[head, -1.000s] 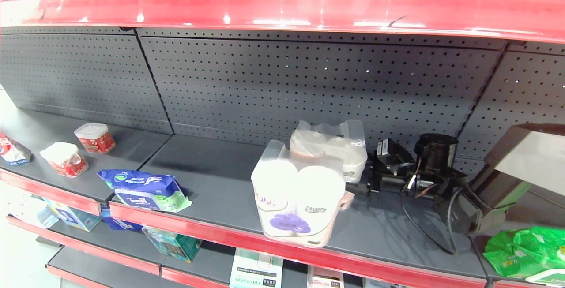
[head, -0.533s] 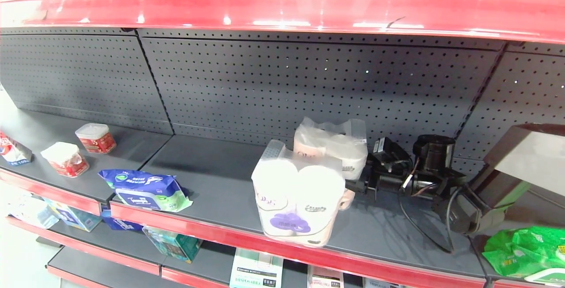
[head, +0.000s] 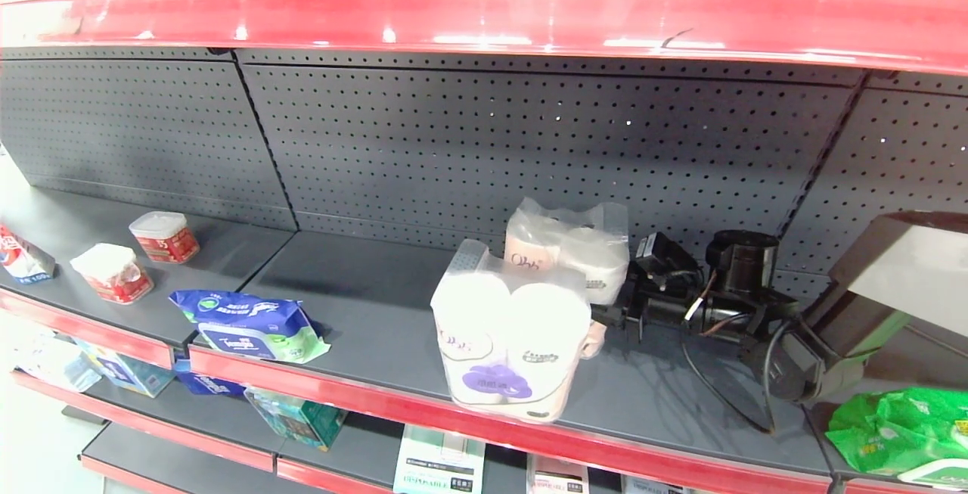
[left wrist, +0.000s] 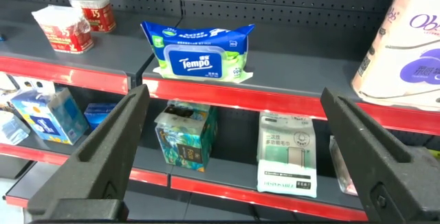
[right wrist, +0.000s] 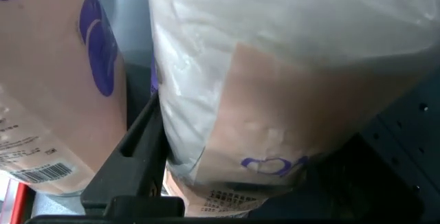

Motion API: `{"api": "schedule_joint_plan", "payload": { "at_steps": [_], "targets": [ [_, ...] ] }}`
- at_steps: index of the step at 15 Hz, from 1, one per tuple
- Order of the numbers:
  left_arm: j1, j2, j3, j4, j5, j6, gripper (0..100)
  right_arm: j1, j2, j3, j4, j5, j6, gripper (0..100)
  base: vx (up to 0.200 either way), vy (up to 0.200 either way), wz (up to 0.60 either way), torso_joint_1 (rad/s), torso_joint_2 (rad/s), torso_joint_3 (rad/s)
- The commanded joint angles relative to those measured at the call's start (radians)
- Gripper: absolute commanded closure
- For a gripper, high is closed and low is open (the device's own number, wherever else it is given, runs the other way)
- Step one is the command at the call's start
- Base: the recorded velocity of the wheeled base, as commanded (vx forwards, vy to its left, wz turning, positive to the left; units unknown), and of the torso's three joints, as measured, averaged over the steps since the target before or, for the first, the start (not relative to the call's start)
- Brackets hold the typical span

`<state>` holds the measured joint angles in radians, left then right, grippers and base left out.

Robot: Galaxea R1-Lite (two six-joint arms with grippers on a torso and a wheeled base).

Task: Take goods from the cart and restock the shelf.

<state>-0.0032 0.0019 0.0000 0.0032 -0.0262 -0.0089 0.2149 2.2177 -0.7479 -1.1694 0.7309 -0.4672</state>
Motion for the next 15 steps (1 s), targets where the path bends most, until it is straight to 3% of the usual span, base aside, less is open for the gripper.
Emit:
{"api": "schedule_joint_plan", "payload": {
  "at_steps": [1,15],
  "targets": [
    [0.000,0.000,0.000,0.000,0.000,0.000,0,0.008,0.002,0.004,0.000,-0.001,-0.004,100,0.000,0.000,0.00,0.000,0.00,0.000],
    [0.000,0.000,0.000,0.000,0.000,0.000,0,-0.034,-0.003,-0.030,-0.027,0.025,-0.014,100,0.000,0.000,0.00,0.000,0.00,0.000]
  ]
}}
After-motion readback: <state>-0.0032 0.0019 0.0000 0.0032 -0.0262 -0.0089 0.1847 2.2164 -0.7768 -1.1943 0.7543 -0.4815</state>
